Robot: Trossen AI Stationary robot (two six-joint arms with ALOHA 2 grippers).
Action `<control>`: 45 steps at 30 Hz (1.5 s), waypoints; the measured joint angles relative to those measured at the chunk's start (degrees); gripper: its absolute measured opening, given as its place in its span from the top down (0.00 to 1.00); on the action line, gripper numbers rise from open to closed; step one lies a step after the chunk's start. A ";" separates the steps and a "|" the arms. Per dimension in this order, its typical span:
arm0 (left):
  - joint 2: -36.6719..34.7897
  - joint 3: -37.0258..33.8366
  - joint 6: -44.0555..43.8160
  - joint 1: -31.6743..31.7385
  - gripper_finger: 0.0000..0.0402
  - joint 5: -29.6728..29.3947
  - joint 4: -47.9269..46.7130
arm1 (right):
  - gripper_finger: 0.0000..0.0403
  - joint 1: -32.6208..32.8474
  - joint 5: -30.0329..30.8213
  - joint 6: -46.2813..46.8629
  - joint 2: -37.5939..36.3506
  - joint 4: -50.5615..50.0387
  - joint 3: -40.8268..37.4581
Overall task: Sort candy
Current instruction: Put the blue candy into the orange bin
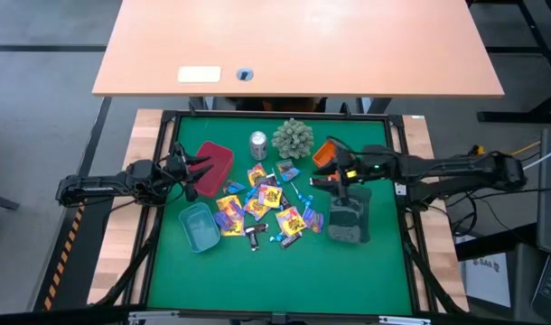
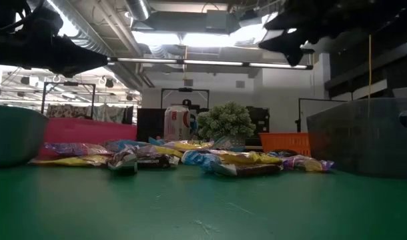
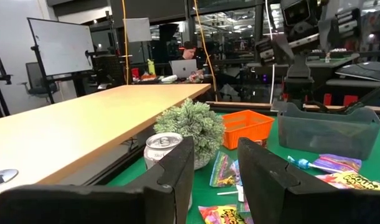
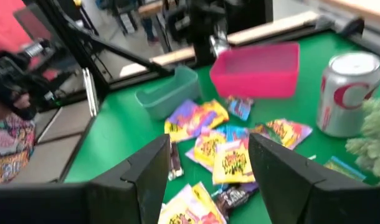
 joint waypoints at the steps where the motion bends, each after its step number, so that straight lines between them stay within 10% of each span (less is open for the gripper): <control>1: -0.01 0.02 -0.01 0.00 0.71 0.00 0.02 | 0.47 0.00 0.00 0.02 1.42 0.02 0.49; 45: -0.01 0.02 -0.05 0.02 0.71 -0.04 -0.02 | 0.47 0.00 16.26 -0.11 37.26 -9.67 11.19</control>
